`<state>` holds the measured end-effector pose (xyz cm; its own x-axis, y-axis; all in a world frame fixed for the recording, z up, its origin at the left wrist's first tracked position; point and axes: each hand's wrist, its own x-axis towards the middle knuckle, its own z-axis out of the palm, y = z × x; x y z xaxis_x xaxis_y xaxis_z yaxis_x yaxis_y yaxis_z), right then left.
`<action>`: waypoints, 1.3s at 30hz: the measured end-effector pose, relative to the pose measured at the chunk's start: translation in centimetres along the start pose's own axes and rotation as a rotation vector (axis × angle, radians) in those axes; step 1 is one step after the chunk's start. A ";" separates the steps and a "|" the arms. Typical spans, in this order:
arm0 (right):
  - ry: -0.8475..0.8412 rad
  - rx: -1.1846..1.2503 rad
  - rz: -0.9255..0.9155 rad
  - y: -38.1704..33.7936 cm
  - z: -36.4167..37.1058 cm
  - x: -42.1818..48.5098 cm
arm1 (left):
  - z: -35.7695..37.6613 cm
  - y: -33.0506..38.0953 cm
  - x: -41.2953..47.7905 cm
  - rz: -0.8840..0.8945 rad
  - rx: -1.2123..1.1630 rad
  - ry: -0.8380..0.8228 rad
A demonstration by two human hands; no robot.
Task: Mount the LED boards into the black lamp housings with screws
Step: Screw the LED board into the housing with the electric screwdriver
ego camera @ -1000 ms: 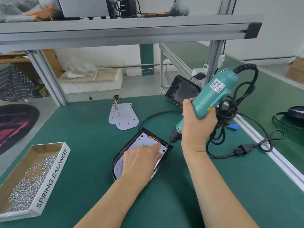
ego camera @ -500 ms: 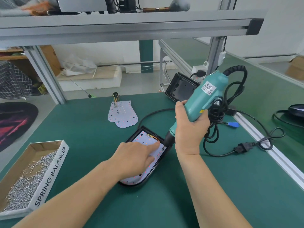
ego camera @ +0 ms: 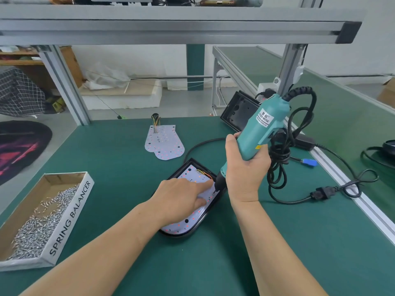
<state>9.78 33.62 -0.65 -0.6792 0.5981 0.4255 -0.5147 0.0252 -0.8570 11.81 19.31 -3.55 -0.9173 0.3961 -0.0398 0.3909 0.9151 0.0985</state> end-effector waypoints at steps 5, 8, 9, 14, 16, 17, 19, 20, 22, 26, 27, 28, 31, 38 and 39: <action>-0.015 -0.035 -0.024 0.0 -0.1 0.0 | 0.1 -0.1 0.0 0.008 -0.023 -0.001; -0.028 -0.048 -0.028 -0.1 0.0 -0.1 | 0.0 -0.1 0.0 0.009 -0.034 -0.002; -0.036 -0.052 -0.027 -0.1 0.0 -0.2 | 0.0 0.0 0.0 0.009 -0.038 -0.003; -0.083 -0.086 -0.028 0.2 0.1 -0.7 | -0.3 0.2 -0.1 0.023 -0.033 0.008; -0.109 -0.097 -0.029 0.3 0.3 -0.9 | -0.4 0.1 -0.1 0.023 -0.033 0.003; -0.115 -0.106 -0.019 0.4 0.3 -1.0 | -0.5 0.2 -0.2 0.023 -0.040 -0.003; -0.106 -0.106 0.007 0.3 0.3 -1.0 | -0.5 0.4 -0.4 0.020 -0.049 -0.004; -0.101 -0.096 0.017 0.2 0.2 -0.9 | -0.6 0.4 -0.4 0.012 -0.054 -0.010; -0.103 -0.077 0.033 0.0 -0.1 -1.0 | -0.7 0.5 -0.5 -0.006 -0.077 -0.024; -0.083 -0.040 -0.019 -1.8 -0.4 -0.7 | -0.8 0.6 -0.8 -0.035 -0.126 -0.021; -0.056 -0.013 -0.022 -2.4 -0.4 -0.5 | -0.9 0.7 -0.8 -0.053 -0.134 -0.015; -0.026 0.005 -0.020 -2.9 -0.3 -0.2 | -1.0 0.8 -0.8 -0.073 -0.142 -0.014; 0.079 0.006 0.019 -4.1 -0.5 0.3 | -1.4 1.8 -1.5 -0.192 -0.359 -0.007; 0.142 0.155 0.213 -5.2 -2.3 0.1 | -3.7 1.7 -4.2 -0.607 -2.019 0.145; 0.147 0.171 0.219 -5.3 -2.3 -0.2 | -3.7 1.7 -4.6 -0.585 -2.064 0.144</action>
<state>13.86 35.25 3.13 -0.7075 0.6837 0.1786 -0.4530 -0.2448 -0.8572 16.44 18.79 0.51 -0.9075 0.0744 -0.4134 -0.3916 -0.5058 0.7686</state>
